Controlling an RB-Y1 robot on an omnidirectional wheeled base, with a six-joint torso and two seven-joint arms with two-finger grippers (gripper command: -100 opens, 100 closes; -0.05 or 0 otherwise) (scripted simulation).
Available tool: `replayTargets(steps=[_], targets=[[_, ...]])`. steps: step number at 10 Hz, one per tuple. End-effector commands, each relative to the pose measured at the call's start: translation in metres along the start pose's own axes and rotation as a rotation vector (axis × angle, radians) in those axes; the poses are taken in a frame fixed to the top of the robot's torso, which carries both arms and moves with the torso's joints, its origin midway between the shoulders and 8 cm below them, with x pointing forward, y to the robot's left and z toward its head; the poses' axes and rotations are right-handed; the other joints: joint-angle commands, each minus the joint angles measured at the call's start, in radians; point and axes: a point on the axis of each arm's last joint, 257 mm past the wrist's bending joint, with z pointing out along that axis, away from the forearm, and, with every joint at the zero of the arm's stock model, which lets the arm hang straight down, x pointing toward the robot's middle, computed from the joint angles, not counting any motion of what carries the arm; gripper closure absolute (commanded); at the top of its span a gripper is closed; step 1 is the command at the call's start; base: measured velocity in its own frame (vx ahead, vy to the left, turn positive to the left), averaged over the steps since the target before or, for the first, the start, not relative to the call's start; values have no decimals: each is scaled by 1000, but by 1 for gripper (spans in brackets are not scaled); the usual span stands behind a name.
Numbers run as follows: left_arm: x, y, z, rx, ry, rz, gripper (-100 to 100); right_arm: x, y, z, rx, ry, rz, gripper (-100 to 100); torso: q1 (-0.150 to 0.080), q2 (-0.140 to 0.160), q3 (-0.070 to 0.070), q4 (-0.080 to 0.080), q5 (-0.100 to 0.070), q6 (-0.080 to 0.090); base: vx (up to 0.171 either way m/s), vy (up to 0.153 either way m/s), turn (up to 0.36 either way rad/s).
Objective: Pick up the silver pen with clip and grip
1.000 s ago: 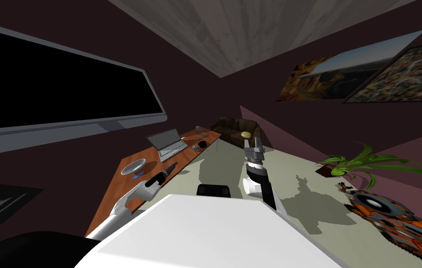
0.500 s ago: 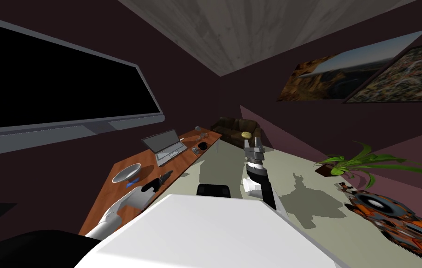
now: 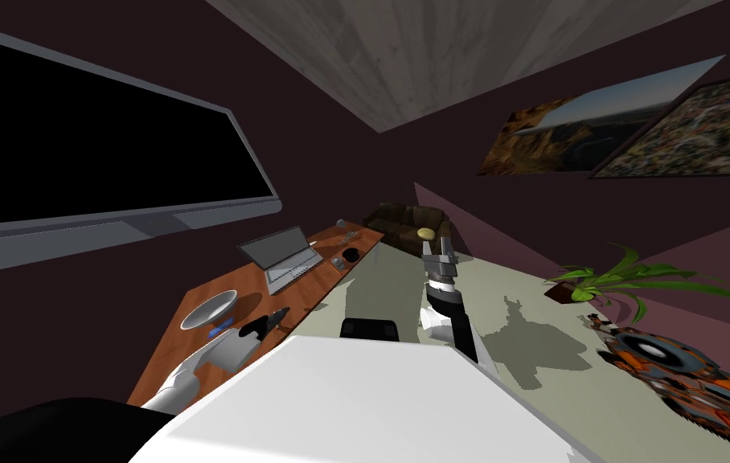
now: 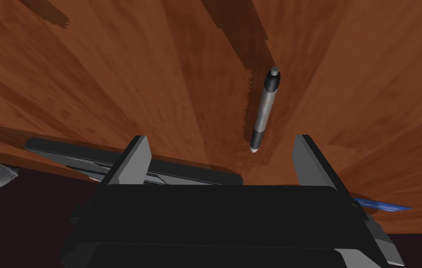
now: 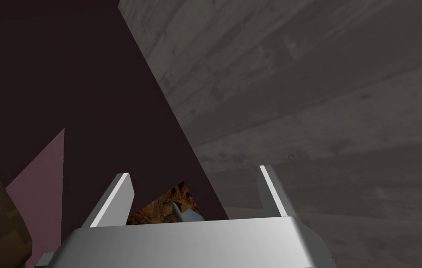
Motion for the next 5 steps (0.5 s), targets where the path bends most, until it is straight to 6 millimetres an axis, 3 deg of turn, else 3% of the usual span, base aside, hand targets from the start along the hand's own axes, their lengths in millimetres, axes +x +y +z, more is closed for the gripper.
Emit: replayTargets(steps=[1,2,3,4,5], targets=[[5,30,-3,-66,20,20,-100,0,0,0,0,0,0,0,0,0,0,0,0,0,103,60,-38],[3,18,-2,-41,13,14,-100,0,0,0,0,0,0,0,-1,0,0,0,0,0,40,24,-4],[3,20,-2,-47,14,15,0,0,0,0,0,0,0,0,-3,3,2,1,-1,0,8,6,-1],[13,35,-5,-58,11,10,-100,0,0,0,0,0,0,0,-5,5,3,1,-1,0,56,14,-47],[10,36,-5,-60,-1,12,-100,0,0,0,0,0,0,0,-5,4,2,1,-1,0,69,22,-21]])
